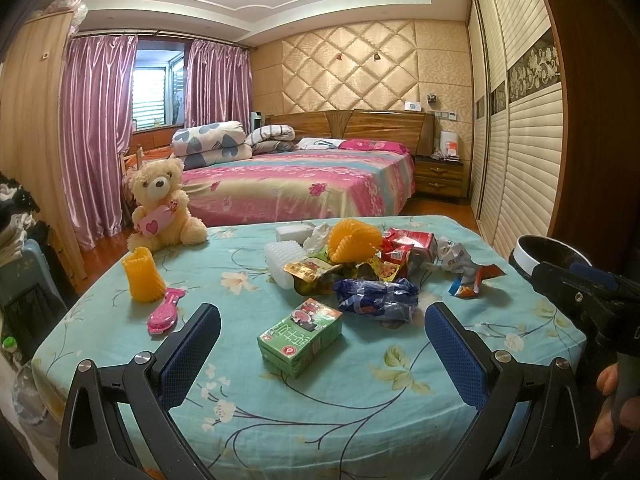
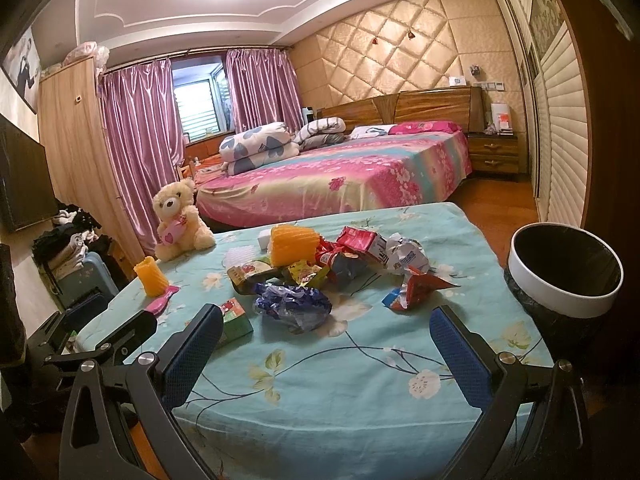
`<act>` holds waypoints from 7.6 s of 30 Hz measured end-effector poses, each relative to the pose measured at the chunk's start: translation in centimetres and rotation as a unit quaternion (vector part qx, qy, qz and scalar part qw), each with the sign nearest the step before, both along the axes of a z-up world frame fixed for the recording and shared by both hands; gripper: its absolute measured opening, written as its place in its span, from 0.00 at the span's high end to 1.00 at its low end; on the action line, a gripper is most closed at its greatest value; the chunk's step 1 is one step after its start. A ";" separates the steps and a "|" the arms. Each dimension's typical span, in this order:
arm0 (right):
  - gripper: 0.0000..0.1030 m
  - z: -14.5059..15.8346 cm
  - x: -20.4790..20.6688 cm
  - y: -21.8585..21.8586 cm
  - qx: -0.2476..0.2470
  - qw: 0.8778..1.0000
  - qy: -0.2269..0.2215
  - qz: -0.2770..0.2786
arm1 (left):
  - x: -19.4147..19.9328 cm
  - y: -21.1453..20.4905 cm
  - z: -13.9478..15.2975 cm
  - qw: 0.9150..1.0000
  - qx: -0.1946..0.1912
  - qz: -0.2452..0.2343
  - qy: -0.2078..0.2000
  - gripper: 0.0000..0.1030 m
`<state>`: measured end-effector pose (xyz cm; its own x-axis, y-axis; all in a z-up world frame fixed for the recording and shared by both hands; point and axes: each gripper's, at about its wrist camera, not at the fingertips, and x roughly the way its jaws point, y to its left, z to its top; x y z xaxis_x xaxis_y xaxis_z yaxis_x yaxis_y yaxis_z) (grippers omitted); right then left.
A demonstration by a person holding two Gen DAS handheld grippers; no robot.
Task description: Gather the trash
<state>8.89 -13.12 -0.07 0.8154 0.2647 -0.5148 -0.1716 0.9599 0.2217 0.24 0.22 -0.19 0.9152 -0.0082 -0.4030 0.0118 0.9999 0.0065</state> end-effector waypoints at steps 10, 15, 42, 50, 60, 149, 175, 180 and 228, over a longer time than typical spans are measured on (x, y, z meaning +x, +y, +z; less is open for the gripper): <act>0.00 -1.2 0.9 0.2 0.014 1.000 0.022 0.013 | 1.1 0.8 -0.9 1.000 -0.006 0.005 0.021 0.01; 0.00 -2.6 2.5 0.3 0.027 0.998 0.051 0.029 | 2.4 1.5 -1.7 0.999 0.002 0.016 0.040 0.01; 0.05 -10.2 13.4 3.7 0.036 0.976 0.186 0.103 | 14.5 4.8 -7.8 0.982 -0.002 -0.033 0.186 0.07; 0.49 -10.3 13.5 4.3 0.029 0.973 0.187 0.132 | 14.7 4.8 -8.2 0.980 -0.021 -0.057 0.189 0.43; 0.56 -7.9 9.9 0.2 0.059 0.983 0.149 0.093 | 12.3 3.4 -6.2 0.982 -0.037 -0.091 0.162 0.44; 0.52 -5.0 8.6 -28.8 0.025 0.966 0.158 -0.203 | 27.1 -28.3 -5.1 0.931 0.070 -0.317 0.165 0.42; 0.14 -3.9 6.3 -21.8 0.087 0.974 0.140 -0.154 | 20.3 -16.1 -5.1 0.963 -0.017 -0.215 0.162 0.25; 0.13 -4.0 6.5 -19.4 0.092 0.977 0.143 -0.130 | 18.9 -12.7 -5.0 0.969 -0.031 -0.184 0.163 0.25; 0.53 -9.8 13.3 -7.5 0.075 0.975 0.208 -0.038 | 25.6 -0.5 -7.7 0.971 -0.093 -0.087 0.205 0.78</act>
